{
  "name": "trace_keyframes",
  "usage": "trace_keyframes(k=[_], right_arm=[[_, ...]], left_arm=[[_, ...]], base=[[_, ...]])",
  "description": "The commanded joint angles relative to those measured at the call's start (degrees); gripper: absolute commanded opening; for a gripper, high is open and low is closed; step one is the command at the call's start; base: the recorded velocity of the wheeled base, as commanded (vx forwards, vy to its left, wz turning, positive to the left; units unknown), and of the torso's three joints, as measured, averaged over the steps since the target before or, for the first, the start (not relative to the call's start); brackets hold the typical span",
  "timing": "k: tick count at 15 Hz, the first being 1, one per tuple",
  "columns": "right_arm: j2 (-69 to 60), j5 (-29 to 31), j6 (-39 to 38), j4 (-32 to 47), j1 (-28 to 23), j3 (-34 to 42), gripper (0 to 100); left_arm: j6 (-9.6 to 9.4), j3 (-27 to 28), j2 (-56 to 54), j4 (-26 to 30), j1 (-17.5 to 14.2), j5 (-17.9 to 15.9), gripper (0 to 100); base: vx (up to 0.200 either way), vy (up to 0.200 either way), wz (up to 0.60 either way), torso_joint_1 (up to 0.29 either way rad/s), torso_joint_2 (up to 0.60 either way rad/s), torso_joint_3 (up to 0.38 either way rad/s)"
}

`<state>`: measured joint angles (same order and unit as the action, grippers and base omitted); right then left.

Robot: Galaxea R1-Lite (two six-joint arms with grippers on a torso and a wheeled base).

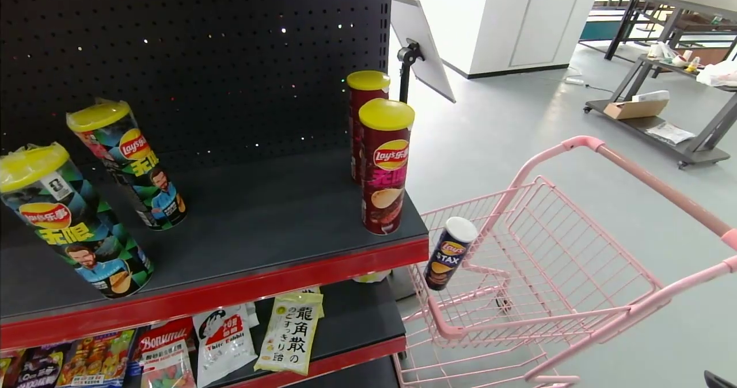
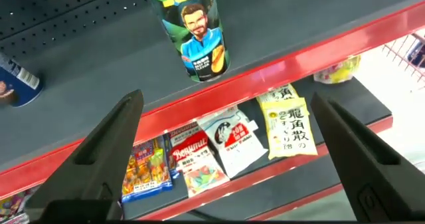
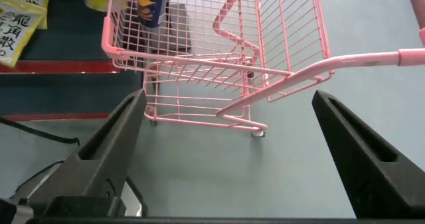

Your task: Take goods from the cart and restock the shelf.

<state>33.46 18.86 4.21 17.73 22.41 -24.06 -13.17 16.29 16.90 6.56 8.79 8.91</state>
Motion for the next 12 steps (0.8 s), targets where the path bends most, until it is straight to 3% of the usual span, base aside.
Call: trace_keyframes(k=[1, 12], right_arm=[[-0.33, 0.04, 0.01, 0.03, 0.01, 0.42, 100], [-0.77, -0.31, -0.16, -0.15, 0.09, 3.32, 100]], left_arm=[[-0.02, -0.03, -0.90, 0.38, 0.00, 0.05, 100], [-1.60, -0.03, -4.42, 3.90, 0.00, 0.05, 100]], base=[[0.000, 0.000, 0.00, -0.115, 0.30, 0.183], [0.000, 0.000, 0.00, -0.143, 0.38, 0.241]])
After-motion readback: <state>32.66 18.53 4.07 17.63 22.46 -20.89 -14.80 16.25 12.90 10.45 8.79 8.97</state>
